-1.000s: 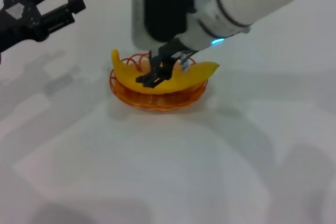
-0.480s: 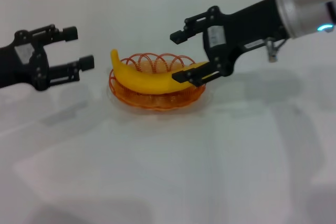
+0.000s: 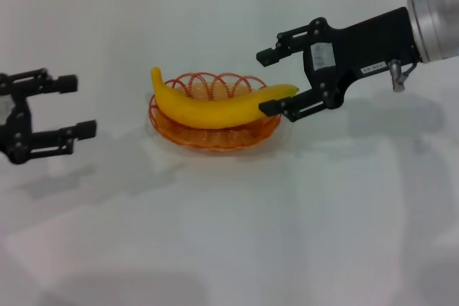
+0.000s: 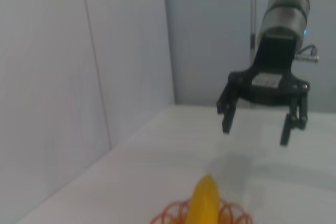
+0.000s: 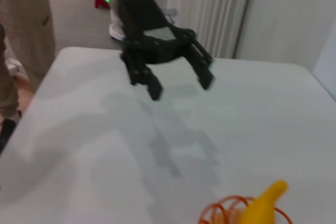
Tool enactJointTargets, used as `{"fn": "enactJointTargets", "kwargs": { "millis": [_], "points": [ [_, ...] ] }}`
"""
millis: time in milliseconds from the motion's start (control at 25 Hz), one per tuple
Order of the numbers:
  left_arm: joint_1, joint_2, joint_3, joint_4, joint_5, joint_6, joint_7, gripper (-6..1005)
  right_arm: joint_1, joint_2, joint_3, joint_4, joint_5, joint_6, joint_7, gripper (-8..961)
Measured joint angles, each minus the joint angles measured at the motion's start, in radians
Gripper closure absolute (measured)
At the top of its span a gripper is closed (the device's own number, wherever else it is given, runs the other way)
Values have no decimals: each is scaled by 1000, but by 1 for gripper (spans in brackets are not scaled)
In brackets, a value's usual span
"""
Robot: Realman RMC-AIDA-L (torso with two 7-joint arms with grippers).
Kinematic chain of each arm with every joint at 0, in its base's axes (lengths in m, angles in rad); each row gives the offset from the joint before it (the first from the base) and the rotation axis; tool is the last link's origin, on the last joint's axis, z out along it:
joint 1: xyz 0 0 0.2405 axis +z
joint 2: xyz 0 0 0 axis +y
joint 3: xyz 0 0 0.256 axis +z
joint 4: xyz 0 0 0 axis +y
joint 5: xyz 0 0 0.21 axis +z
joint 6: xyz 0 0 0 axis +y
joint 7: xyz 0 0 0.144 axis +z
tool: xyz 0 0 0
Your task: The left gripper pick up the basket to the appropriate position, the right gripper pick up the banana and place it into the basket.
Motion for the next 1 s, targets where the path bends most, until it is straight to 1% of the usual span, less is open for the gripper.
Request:
{"fn": "enactJointTargets", "kwargs": {
  "millis": [160, 280, 480, 1000],
  "points": [
    [23, 0, -8, 47, 31, -1, -29, 229, 8, -14, 1, 41, -18, 45, -2, 179],
    [23, 2, -8, 60, 64, -3, -50, 229, 8, -19, 4, 58, -57, 79, 8, 180],
    [16, 11, -9, 71, 97, -5, -73, 229, 7, -21, 7, 63, -111, 90, 39, 181],
    [7, 6, -4, 75, 110, -5, -75, 228, 1, -22, 17, 53, -134, 80, 57, 180]
  ]
}}
